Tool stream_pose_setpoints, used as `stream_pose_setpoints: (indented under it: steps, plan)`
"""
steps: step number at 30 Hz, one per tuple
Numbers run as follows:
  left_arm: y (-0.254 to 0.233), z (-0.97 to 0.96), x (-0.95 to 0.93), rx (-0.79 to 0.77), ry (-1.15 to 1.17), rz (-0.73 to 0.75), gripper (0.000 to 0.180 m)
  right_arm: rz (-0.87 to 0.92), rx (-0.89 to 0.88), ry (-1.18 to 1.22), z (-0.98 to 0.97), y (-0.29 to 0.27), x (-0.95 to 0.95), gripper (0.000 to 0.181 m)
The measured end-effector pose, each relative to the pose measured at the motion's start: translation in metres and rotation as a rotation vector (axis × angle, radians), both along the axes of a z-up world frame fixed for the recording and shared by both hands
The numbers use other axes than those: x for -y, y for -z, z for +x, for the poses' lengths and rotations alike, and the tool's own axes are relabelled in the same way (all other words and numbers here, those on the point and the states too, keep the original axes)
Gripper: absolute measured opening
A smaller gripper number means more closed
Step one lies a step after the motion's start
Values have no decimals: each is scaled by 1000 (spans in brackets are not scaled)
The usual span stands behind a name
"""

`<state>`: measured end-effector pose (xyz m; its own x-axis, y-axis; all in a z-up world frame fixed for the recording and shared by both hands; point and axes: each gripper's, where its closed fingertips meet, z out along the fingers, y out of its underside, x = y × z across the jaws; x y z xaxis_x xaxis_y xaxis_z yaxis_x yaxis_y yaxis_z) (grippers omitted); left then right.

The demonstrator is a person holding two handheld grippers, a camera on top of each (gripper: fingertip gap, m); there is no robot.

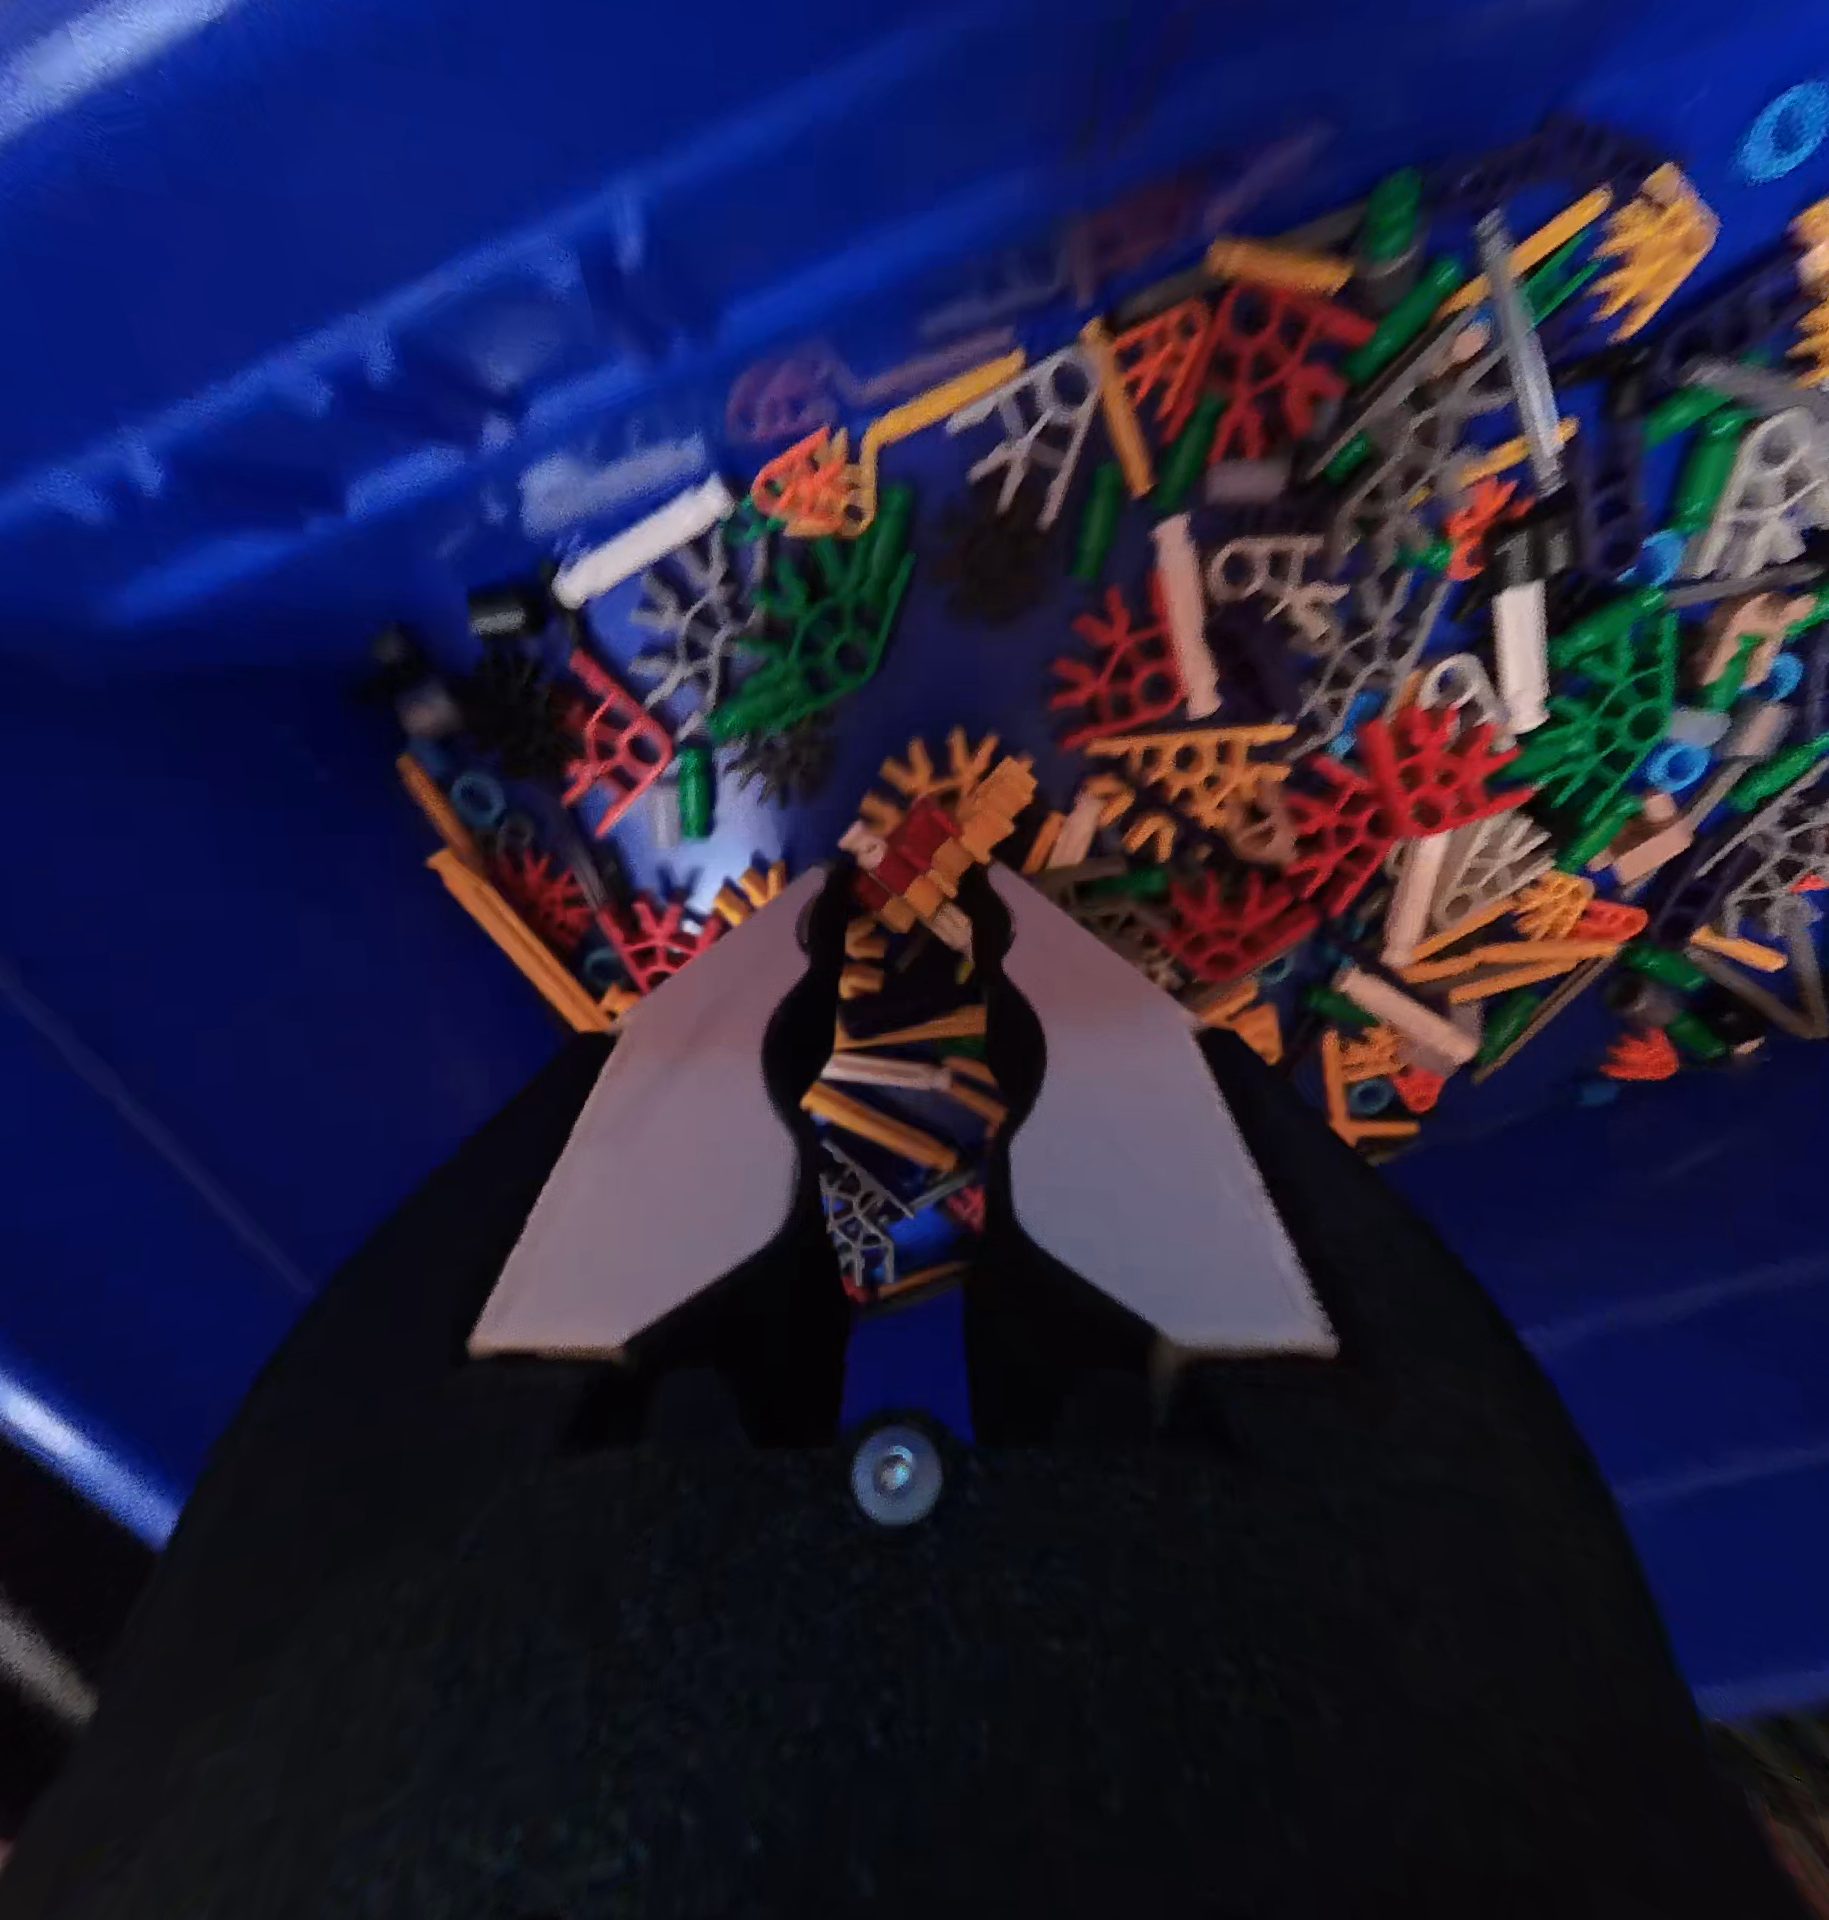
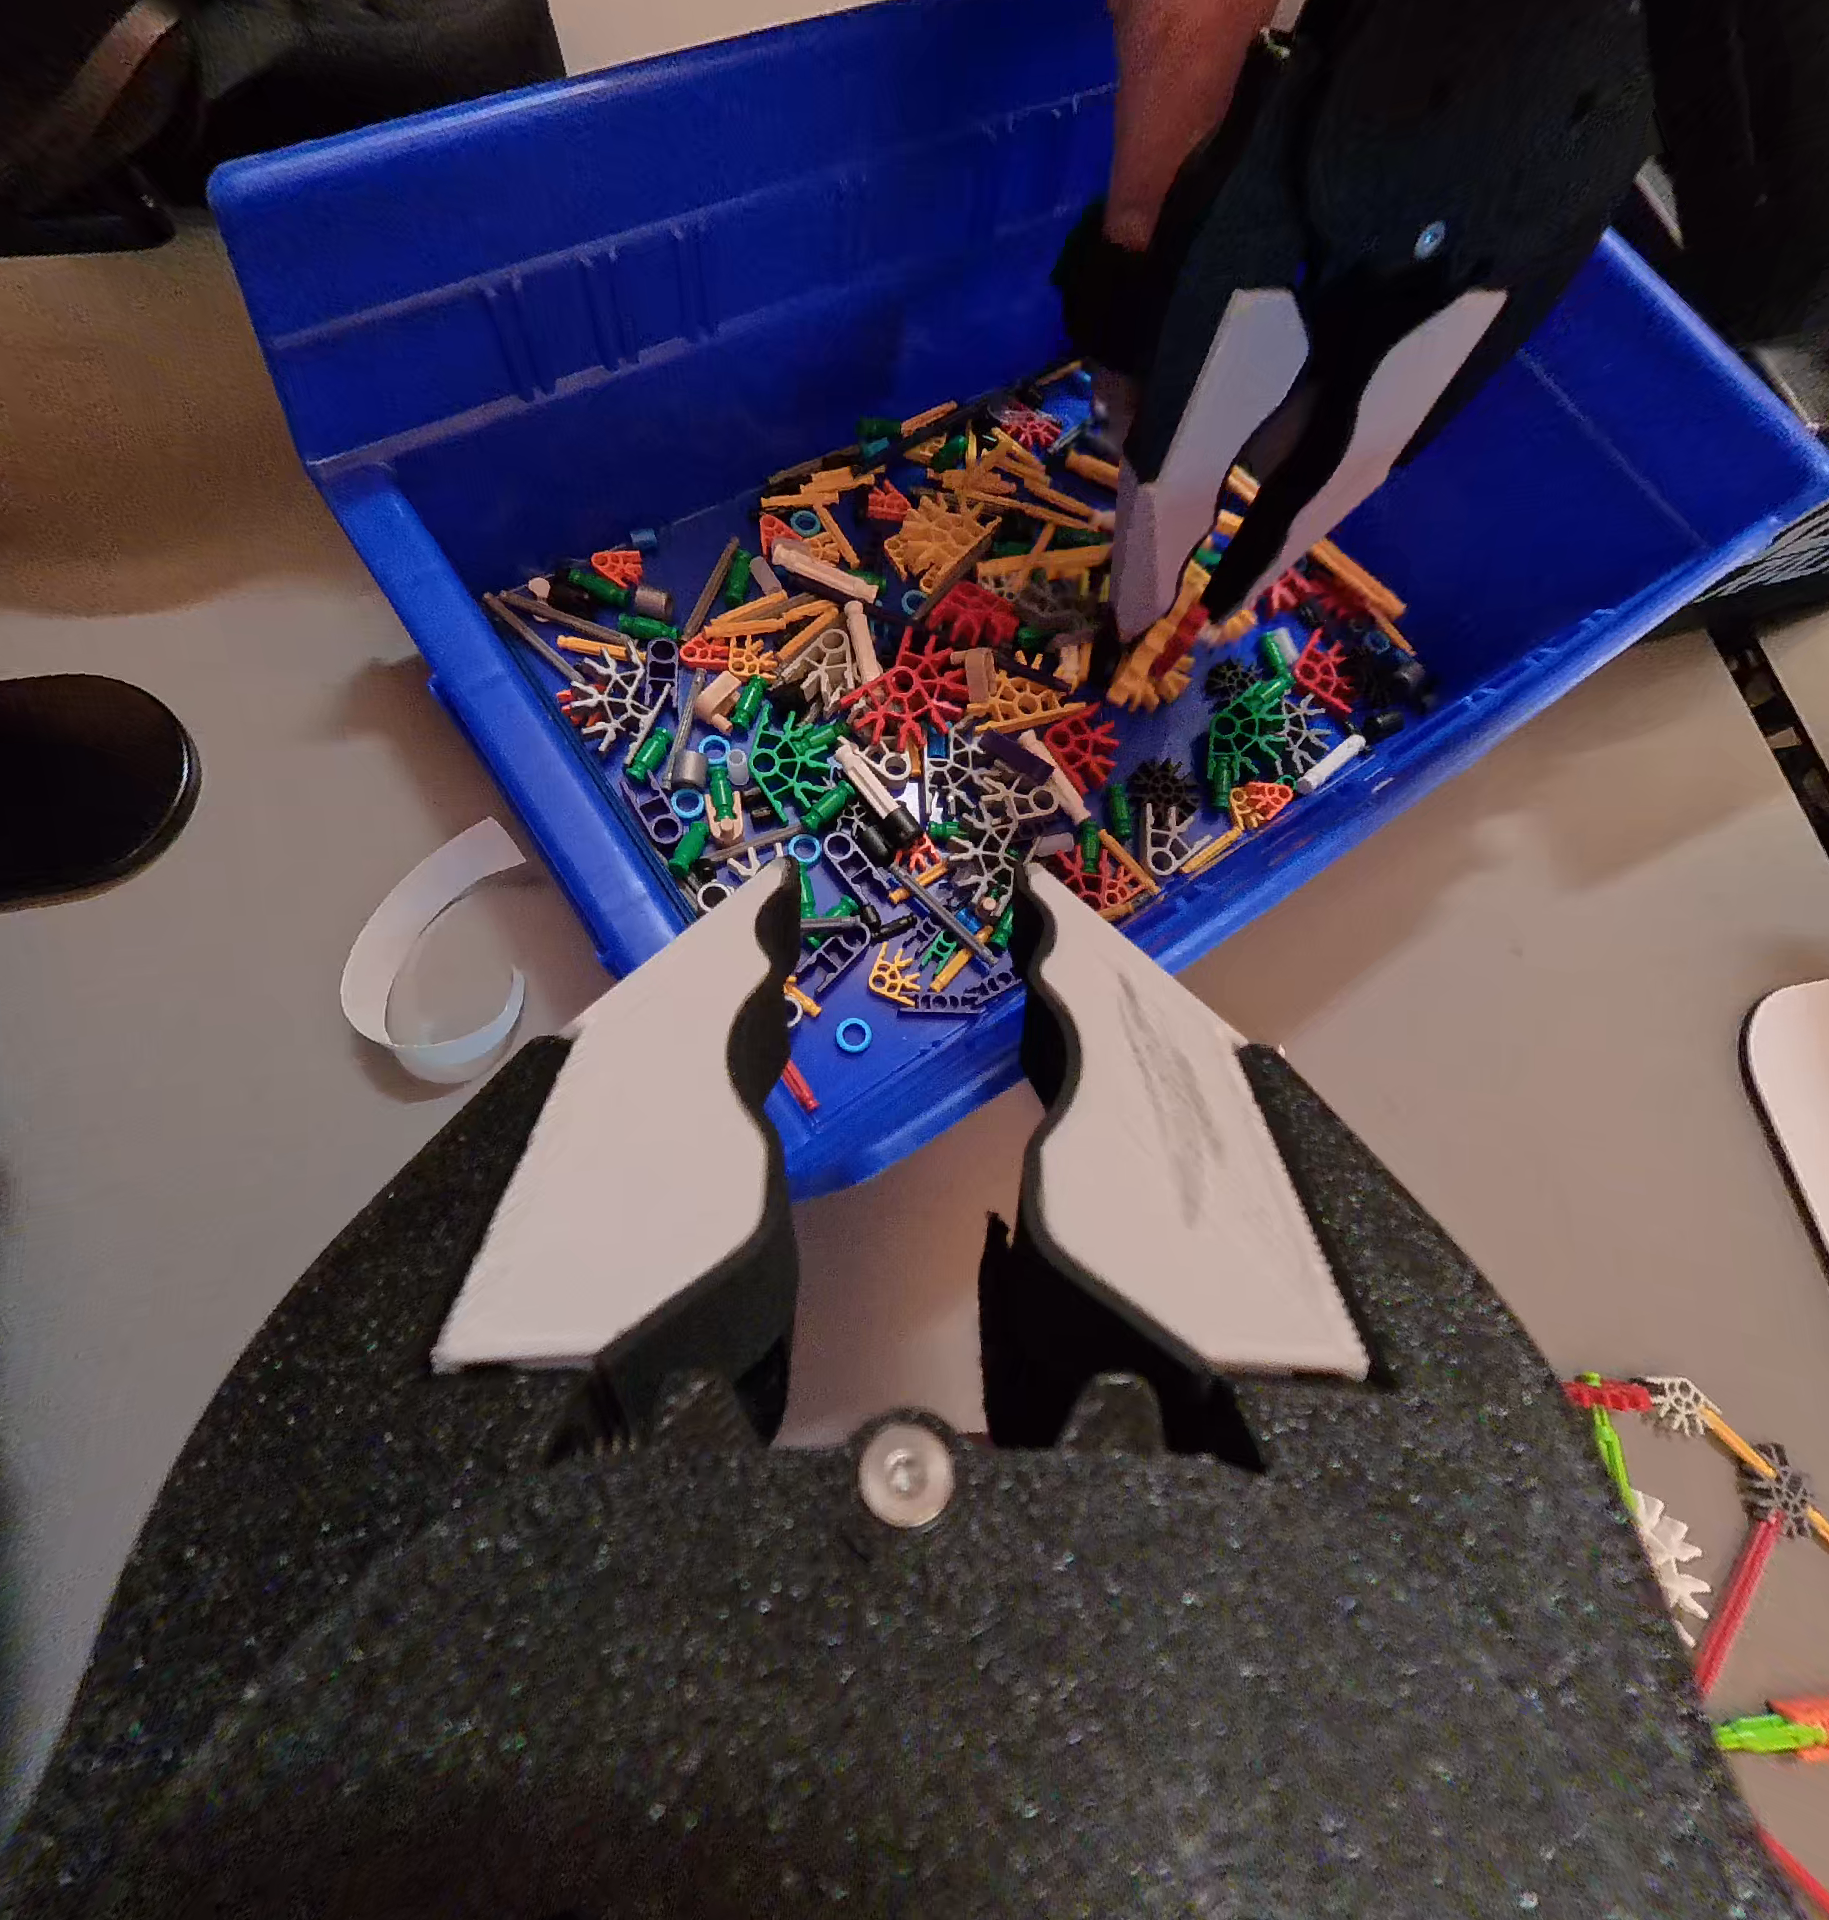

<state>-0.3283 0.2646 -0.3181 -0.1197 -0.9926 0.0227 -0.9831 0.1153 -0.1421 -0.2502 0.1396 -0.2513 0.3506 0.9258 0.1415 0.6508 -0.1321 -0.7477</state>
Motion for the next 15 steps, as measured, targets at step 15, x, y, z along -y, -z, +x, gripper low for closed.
stream_pose_setpoints:
  steps: [15]
  plan:
    - [-16, -52, -15, -103, -152, -47, 39, -2, -8, -3, -1, 0, 0, 38]
